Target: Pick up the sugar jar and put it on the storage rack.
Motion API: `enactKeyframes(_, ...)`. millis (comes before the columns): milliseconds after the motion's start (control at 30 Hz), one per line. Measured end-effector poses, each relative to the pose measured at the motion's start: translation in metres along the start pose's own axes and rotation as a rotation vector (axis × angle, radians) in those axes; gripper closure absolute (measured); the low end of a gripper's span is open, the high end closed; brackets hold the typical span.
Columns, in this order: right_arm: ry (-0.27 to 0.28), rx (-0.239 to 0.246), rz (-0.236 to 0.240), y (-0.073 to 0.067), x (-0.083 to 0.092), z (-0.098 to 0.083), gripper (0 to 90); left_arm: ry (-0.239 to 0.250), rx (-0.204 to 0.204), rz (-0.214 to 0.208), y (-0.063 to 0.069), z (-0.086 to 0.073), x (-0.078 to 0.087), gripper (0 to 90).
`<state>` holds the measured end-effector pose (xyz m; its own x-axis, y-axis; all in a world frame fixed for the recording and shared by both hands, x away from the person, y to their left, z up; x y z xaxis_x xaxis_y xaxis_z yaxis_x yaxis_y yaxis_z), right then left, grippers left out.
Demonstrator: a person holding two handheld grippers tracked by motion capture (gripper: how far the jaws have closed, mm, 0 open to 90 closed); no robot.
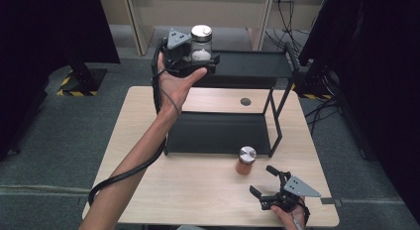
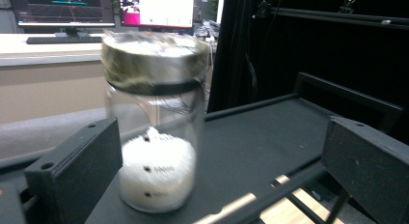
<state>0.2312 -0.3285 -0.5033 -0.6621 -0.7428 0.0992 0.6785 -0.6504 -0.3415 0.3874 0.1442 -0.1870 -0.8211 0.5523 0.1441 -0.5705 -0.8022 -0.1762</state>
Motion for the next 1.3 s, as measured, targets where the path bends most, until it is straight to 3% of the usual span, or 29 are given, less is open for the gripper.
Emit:
enactKeyframes(100,0.001,0.000,-0.001,0.000,0.000,0.000,0.3,-0.001,-0.015,-0.005,0.004,-0.002,0.005,0.3)
enactKeyframes(367,0.001,0.006,0.001,0.000,-0.001,0.000,0.4,0.023,-0.006,-0.043,0.010,-0.014,0.017,0.3)
enactKeyframes(733,0.001,0.005,0.001,0.000,-0.001,0.000,0.3,0.066,0.016,-0.113,0.019,-0.044,0.032,0.3)
enactKeyframes(1300,0.001,0.004,0.002,0.000,-0.001,0.000,0.3,0.080,0.008,-0.160,0.032,-0.088,0.045,0.3)
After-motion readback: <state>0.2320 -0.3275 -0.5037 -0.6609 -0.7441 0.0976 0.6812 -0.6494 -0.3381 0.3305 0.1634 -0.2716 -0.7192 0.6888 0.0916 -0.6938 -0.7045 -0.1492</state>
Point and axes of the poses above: each handheld gripper's, and its own axes: x roughly backward along the jaws, z roughly out of its top, y roughly to its right, the point moved 3 cm from there along -x, roughly forward along the jaws, and after that the axes turned 14 degrees about -x, right-handed, at the moved point
